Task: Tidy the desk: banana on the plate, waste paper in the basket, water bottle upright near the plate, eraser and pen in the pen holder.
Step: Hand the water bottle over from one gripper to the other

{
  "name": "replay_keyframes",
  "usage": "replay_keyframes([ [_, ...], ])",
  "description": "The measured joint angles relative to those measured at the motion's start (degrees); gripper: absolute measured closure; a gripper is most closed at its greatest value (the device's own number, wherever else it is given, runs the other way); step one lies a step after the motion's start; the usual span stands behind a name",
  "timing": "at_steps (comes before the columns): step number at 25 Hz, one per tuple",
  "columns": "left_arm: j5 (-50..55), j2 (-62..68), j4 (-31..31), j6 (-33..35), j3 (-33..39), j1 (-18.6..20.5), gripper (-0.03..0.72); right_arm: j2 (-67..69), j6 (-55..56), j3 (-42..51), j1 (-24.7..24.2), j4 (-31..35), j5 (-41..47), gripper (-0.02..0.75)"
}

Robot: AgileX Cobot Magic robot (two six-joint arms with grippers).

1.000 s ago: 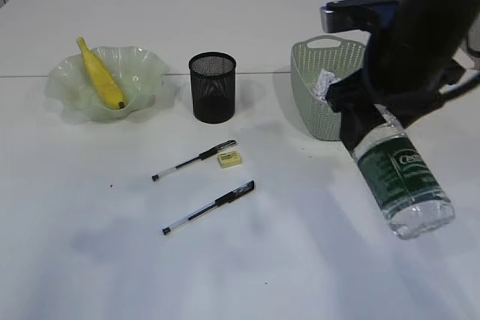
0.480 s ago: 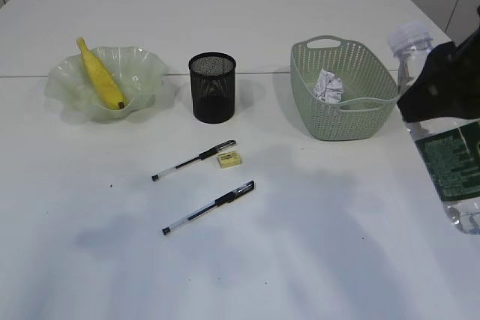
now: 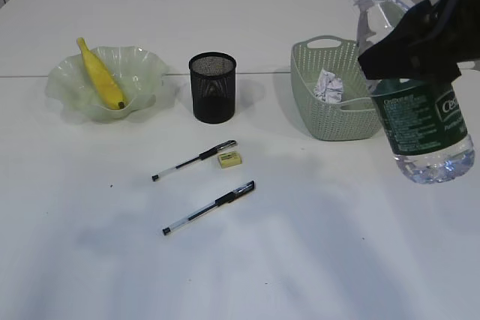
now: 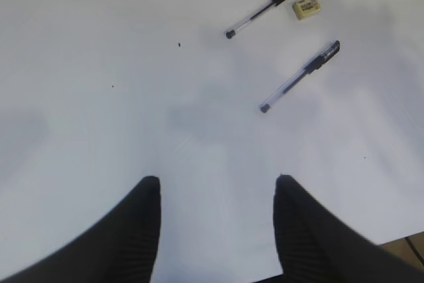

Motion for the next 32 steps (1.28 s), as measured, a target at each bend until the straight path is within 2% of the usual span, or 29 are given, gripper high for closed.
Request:
replay_keyframes([
  [4, -0.14, 0.00, 0.00, 0.00, 0.00, 0.00, 0.297, 0.20, -0.83, 0.04, 0.00, 1.48, -1.44, 0.295],
  [6, -0.19, 0.00, 0.00, 0.00, 0.00, 0.00, 0.297, 0.60, -1.24, 0.04, 0.00, 5.63, -2.34, 0.301],
  [9, -0.19, 0.00, 0.00, 0.00, 0.00, 0.00, 0.297, 1.37, -7.00, 0.04, 0.00, 15.25, -3.04, 0.302],
  [15, -0.41, 0.00, 0.00, 0.11, 0.00, 0.00, 0.297, 2.54, -32.79, 0.04, 0.00, 37.56, -3.64, 0.304],
  [22, -0.47, 0.00, 0.00, 0.20, 0.00, 0.00, 0.297, 4.75, -54.37, 0.04, 0.00, 56.44, -1.88, 0.309],
  [27, -4.75, 0.00, 0.00, 1.83, 0.00, 0.00, 0.297, 5.51, -62.31, 0.04, 0.00, 64.65, -1.49, 0.309],
  [32, -18.05, 0.00, -0.22, 8.25, 1.48, 0.00, 0.302, 5.51, -64.17, 0.04, 0.00, 66.85, -1.71, 0.309],
])
